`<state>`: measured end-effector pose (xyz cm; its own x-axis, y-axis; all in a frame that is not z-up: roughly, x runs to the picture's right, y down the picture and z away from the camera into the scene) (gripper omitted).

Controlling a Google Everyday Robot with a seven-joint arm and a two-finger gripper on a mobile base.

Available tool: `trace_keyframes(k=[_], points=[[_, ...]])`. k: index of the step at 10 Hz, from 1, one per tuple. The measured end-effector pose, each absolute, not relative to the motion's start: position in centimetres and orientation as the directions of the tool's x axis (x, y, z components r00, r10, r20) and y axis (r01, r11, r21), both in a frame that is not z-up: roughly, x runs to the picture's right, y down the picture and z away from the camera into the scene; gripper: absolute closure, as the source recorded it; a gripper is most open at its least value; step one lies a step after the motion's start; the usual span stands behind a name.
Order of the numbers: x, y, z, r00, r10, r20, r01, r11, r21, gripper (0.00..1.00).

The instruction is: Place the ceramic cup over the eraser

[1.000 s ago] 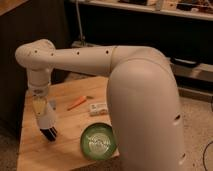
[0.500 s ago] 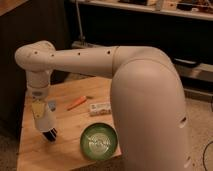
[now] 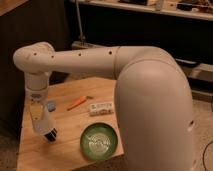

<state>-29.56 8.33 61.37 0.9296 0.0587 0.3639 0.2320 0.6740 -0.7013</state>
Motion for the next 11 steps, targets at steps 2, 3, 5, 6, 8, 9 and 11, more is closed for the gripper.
trace_keyframes(k=[2,3,5,6,8,9,11], points=[[-30.26,8.37,61.30,0.927,0.054,0.371,0.241,0.672,-0.700,0.93],[-30.47,8.36,61.28,0.927,0.053,0.371,0.241,0.672,-0.700,0.85],[-30.75,8.57,61.49,0.929,0.049,0.366,0.240,0.672,-0.701,0.65],[-30.88,8.79,61.66,0.931,0.047,0.363,0.239,0.671,-0.702,0.53],[-30.80,8.99,61.93,0.932,0.050,0.358,0.235,0.668,-0.706,0.32],[-30.81,9.03,61.95,0.932,0.051,0.358,0.234,0.668,-0.706,0.25],[-30.78,8.93,62.00,0.932,0.060,0.358,0.229,0.668,-0.708,0.22]])
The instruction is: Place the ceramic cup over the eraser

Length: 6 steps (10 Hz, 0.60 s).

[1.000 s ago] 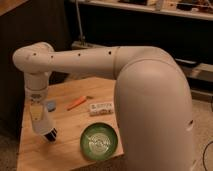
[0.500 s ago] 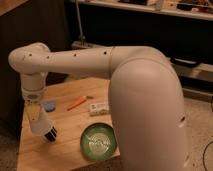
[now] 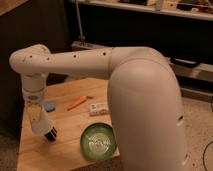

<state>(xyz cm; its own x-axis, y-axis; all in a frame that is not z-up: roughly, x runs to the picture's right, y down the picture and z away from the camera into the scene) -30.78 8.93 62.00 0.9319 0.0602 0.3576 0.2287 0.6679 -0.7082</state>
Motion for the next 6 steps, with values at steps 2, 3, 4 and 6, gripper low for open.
trace_keyframes(k=[2,3,4,6], points=[[-30.93,8.76,61.89,0.930,0.063,0.361,0.229,0.669,-0.707,0.22],[-31.01,8.68,61.83,0.930,0.063,0.363,0.231,0.669,-0.706,0.22],[-31.06,8.70,61.88,0.930,0.062,0.364,0.232,0.669,-0.707,0.22],[-31.06,8.71,61.86,0.929,0.060,0.364,0.234,0.668,-0.707,0.22]])
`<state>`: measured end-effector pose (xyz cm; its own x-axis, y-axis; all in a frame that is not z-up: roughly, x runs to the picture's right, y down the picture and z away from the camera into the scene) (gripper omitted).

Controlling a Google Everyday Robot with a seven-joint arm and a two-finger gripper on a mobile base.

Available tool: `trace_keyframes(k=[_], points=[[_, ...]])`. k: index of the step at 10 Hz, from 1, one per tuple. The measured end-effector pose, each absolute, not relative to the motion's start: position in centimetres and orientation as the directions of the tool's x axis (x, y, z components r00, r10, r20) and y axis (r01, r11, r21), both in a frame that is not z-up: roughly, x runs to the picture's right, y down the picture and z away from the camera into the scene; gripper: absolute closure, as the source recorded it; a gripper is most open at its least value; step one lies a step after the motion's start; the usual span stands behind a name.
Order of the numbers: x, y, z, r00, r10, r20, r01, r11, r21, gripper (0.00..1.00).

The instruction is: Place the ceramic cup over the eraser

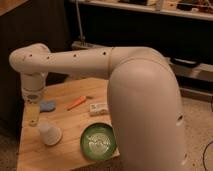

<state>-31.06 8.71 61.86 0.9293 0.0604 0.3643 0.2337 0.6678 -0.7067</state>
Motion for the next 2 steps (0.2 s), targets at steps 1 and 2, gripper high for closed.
trace_keyframes(k=[1,2], points=[[-30.87,8.65,61.88,0.927,0.067,0.368,0.234,0.663,-0.711,0.22],[-30.62,8.49,62.01,0.924,0.082,0.374,0.234,0.652,-0.721,0.22]])
